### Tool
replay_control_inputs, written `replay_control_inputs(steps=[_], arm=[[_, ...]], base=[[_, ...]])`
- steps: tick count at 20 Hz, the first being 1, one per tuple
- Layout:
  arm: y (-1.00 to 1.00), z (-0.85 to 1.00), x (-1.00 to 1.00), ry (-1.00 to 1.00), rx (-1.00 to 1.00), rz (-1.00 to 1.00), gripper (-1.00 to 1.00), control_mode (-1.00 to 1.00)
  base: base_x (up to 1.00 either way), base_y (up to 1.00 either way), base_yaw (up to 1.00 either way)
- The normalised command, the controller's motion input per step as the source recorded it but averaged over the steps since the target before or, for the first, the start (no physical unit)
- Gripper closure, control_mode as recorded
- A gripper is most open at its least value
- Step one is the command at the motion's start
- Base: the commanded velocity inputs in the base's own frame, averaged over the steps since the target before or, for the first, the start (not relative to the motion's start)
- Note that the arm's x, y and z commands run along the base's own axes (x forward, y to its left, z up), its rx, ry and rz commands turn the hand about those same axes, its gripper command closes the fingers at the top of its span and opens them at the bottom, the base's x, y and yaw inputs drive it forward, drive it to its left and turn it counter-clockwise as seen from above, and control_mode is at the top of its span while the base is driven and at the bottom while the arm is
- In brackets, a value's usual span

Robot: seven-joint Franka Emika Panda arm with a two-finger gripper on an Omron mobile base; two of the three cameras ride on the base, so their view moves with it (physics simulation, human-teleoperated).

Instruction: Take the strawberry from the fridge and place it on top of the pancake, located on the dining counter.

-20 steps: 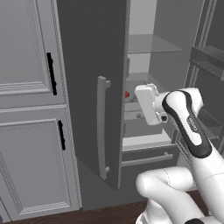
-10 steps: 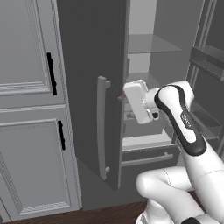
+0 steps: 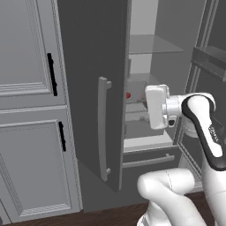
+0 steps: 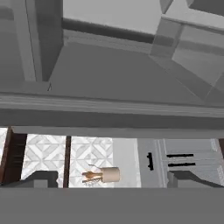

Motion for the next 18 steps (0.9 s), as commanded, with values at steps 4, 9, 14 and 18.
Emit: replay_control_inputs(steps=[4, 9, 14, 18], arm=[[-0.02, 0.00, 0.70, 0.03, 0.14, 0.01, -1.00, -1.00], [0.13, -0.09, 0.70, 0.07, 0.05, 0.03, -1.00, -1.00], [0.18, -0.20, 0.49, 0.02, 0.01, 0.09, -1.00, -1.00], [0.56, -0.14, 0.03, 0.00, 0.00, 0.09, -1.00, -1.00]], base=[[0.00, 0.00, 0.00], [0.00, 0.00, 0.00], [0.00, 0.00, 0.00], [0.00, 0.00, 0.00]])
